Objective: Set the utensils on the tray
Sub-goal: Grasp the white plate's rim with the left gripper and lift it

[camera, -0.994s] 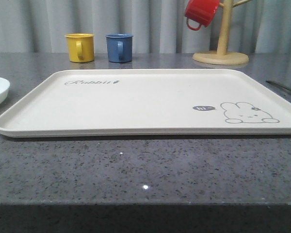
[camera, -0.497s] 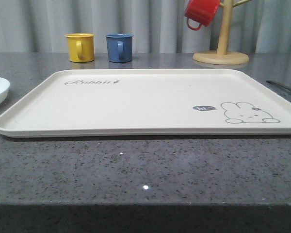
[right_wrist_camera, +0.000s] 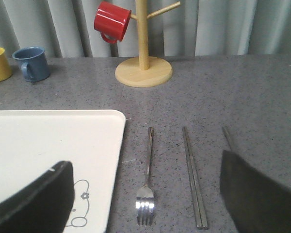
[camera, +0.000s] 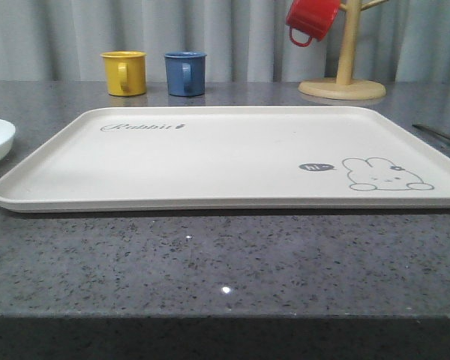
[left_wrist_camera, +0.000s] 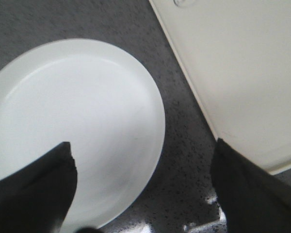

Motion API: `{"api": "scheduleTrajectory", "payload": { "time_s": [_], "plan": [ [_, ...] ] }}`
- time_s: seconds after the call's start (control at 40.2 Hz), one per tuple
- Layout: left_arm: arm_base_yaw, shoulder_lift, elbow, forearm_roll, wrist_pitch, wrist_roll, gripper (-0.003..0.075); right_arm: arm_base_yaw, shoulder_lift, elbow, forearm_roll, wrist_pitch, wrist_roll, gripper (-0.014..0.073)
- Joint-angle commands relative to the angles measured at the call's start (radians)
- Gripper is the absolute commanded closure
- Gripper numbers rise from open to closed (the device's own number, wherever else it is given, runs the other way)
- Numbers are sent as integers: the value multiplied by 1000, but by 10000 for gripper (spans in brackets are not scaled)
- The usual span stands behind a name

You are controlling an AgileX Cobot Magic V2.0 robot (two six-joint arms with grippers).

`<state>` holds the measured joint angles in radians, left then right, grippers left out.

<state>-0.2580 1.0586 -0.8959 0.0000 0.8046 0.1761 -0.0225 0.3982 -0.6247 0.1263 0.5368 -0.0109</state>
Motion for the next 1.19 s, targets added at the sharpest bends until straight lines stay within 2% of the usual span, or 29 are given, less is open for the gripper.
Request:
{"api": "scheduleTrajectory", "payload": {
  "time_s": [0.0, 0.224, 0.497, 0.597, 0.746, 0.945, 1.168],
  "plan": [
    [-41, 100, -104, 8, 49, 2, 234, -8, 12, -36, 1, -77, -9, -40],
    [-55, 329, -227, 21, 194, 2, 309, -8, 12, -36, 1, -77, -9, -40],
    [-55, 435, -247, 33, 220, 2, 433, -8, 12, -36, 1, -77, -9, -40],
    [-55, 439, -247, 33, 222, 2, 520, -8, 12, -36, 1, -77, -9, -40],
    [-55, 439, -247, 46, 222, 2, 736, -8, 12, -36, 1, -77, -9, -40],
    [-58, 413, -268, 94, 242, 2, 738, -8, 12, -36, 1, -77, -9, -40],
    [-127, 376, -448, 151, 326, -7, 738, -8, 12, -36, 1, -77, -9, -40]
  ]
}}
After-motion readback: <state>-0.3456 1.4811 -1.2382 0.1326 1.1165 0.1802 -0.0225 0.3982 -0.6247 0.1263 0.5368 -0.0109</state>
